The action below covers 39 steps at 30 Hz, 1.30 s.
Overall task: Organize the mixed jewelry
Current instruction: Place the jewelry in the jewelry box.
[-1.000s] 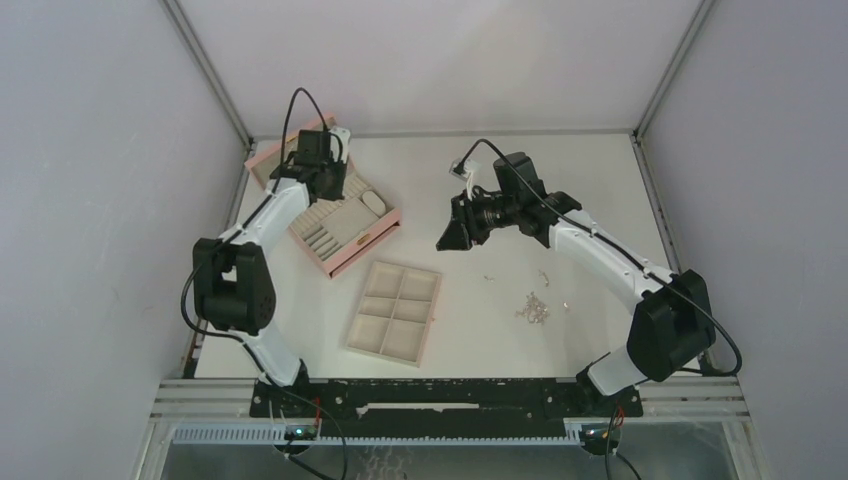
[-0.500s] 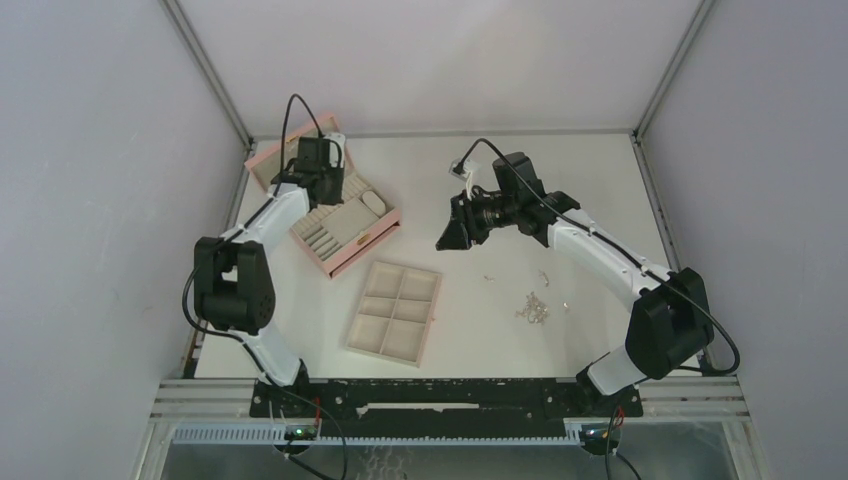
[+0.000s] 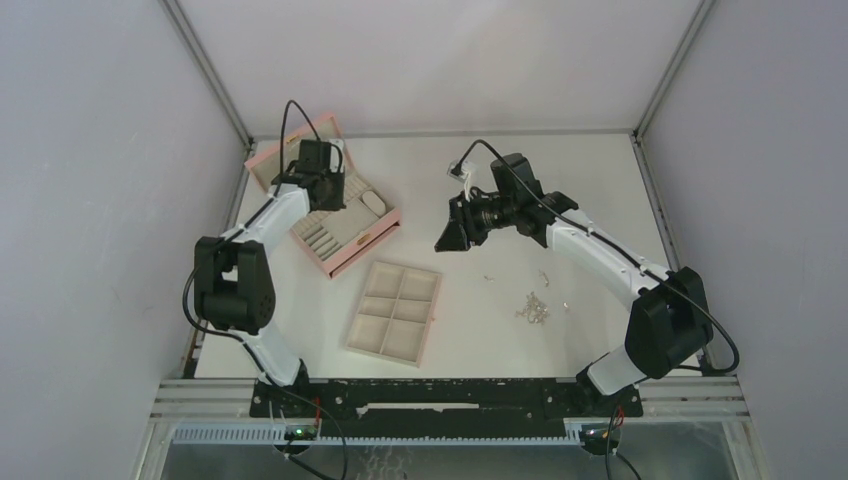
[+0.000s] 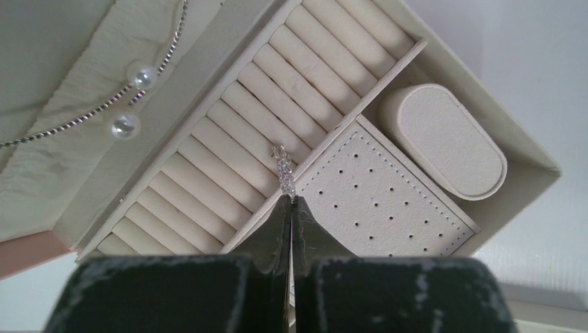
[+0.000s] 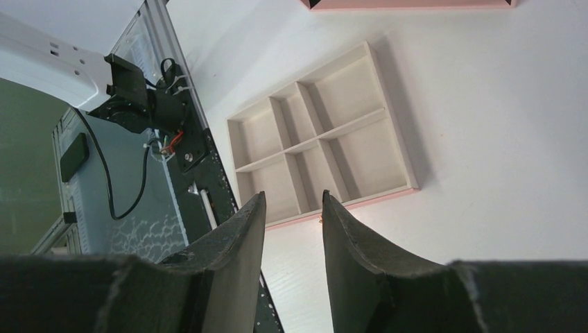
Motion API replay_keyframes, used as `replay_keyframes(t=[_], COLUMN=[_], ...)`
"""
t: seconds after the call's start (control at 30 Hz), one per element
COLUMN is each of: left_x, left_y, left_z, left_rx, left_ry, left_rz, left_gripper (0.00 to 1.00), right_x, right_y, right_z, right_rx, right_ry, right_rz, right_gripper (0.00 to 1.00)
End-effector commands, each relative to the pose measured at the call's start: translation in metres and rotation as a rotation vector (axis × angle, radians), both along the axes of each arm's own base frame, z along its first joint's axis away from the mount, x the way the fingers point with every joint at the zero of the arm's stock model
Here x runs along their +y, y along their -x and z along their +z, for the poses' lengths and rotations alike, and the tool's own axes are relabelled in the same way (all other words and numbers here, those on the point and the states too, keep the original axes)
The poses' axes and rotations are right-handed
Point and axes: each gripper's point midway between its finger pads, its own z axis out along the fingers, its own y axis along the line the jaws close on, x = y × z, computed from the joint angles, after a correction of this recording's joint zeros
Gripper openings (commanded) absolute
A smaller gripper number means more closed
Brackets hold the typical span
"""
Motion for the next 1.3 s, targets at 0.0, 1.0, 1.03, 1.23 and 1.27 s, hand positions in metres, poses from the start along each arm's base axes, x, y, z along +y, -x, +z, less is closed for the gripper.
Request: replay_keyframes(t=[0.0,1.0,1.03,1.23,1.27], left_x=[-0.003,-0.009,-0.009,-0.004,-0.005], left_y=[0.004,0.003,0.002,0.002,0.004], left_z=[-0.003,-0.013,-0.013,-0.011,-0.011], left_rx=[0.002,-0.004,-0.008,-0.017,-0.015], left_ry=[0.002,-0.031,-0.033,-0.055,-0.056], left_rz=[0.007,0.009,0.009,0.018,0.015], left_gripper=[0.00,0.00,0.00,0.00,0.00], right_x=[0.007,0.008,0.008,0.009,0.009], right_y=[-0.005,-0.002,-0.002,-0.002,-0.002], right_z=[0.013,0.006,0.006,0.006,0.006], right_rx=[-0.041,-0.029,-0.028,-0.028,-0.029], right_ry=[-0.023,-0.008,-0.008,-0.010,-0.011], right_rz=[0.015,0.031,0.031,0.034,0.033], right_gripper=[0.44,0.43,0.43,0.43,0.43])
